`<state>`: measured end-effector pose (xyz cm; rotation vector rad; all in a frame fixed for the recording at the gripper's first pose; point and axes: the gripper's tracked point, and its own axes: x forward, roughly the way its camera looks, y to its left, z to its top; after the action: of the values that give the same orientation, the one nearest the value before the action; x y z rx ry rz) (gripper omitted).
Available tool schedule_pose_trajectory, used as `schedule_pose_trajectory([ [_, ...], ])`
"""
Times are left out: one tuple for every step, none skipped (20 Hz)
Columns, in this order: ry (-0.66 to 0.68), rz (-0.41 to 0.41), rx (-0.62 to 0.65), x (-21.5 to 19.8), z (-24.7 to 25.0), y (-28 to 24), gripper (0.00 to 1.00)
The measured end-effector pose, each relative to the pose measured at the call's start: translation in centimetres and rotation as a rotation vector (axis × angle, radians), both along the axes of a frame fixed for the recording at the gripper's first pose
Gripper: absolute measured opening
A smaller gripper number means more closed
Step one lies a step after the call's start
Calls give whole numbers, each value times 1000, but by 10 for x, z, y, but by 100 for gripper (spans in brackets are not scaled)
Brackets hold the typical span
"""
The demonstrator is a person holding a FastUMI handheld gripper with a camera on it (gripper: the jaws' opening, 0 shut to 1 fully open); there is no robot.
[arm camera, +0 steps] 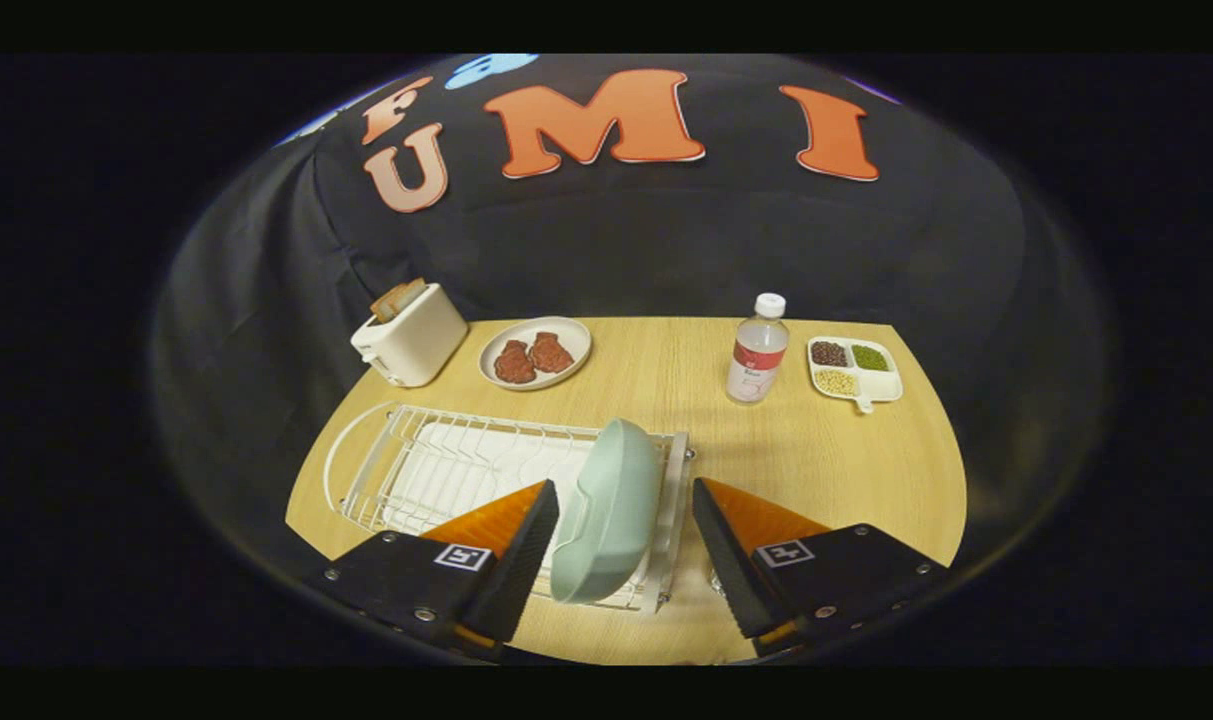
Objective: Take the plate from the dish rack, then take the spoon from the basket and place it into the plate.
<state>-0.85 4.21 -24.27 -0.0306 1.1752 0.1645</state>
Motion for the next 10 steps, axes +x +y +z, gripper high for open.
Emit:
schedule_pose_trajectory([
  [28,6,-7,-1,-5,1,78],
  [54,10,-7,0,-11,3,76],
  [82,12,-9,-1,-15,6,73],
  [105,15,-17,-2,-20,8,71],
  [122,23,-35,-3,-26,8,69],
  [138,37,-60,-4,-31,8,67],
  [154,53,-87,-8,-37,9,62],
  [173,70,-107,-13,-41,11,60],
  [200,85,-121,-20,-44,13,53],
  [221,92,-140,-26,-46,14,50],
])
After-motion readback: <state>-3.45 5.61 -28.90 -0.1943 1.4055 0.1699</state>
